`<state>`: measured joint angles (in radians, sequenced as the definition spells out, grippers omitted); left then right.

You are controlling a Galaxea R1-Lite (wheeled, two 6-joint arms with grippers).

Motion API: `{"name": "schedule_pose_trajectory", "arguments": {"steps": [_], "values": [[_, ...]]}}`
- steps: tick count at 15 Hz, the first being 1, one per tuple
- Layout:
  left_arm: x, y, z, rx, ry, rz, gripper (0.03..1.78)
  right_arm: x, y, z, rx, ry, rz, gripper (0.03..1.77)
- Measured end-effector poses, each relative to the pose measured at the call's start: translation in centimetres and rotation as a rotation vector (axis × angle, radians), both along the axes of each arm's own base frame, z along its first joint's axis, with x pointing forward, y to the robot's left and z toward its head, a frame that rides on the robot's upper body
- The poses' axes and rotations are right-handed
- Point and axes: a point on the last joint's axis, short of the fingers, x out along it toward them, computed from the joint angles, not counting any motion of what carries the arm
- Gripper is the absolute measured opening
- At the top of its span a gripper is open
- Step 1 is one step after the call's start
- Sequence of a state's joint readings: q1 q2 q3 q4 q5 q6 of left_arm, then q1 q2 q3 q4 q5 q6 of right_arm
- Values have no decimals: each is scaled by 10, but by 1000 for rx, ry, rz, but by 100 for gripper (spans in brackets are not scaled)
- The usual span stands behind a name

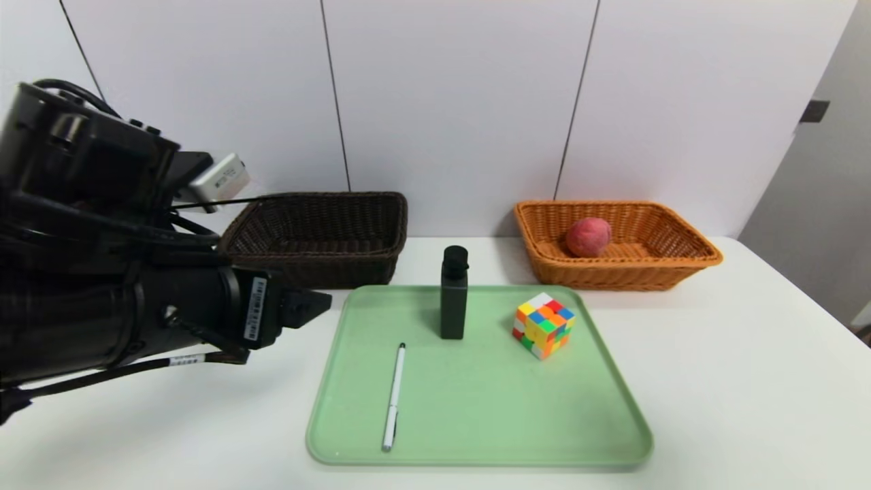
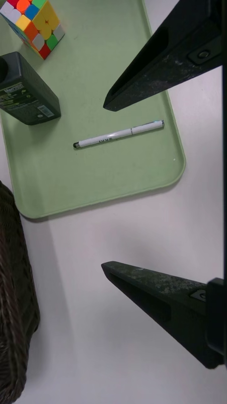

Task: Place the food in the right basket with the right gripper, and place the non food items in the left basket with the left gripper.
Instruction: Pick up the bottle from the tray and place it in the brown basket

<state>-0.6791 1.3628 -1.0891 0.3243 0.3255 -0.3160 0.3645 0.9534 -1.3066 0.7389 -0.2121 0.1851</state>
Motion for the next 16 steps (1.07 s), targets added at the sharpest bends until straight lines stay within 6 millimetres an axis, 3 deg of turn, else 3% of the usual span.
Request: {"name": "schedule_pose_trajectory", "arguments": {"steps": [3,5,9,16], "values": [[2,-24,-8,-44,34,15,169,-26,-10,-12,-1,-45,2,169],[6,-38,-13,-46,35,25,169,-20,-8,-25,-1,-64,10,169],[11,-48,-29,-6,69,28,169,22,9,-41,-45,-100,56,169],[29,-73,-47,-18,-1,52,169,106,31,-69,-49,130,132,169]]}}
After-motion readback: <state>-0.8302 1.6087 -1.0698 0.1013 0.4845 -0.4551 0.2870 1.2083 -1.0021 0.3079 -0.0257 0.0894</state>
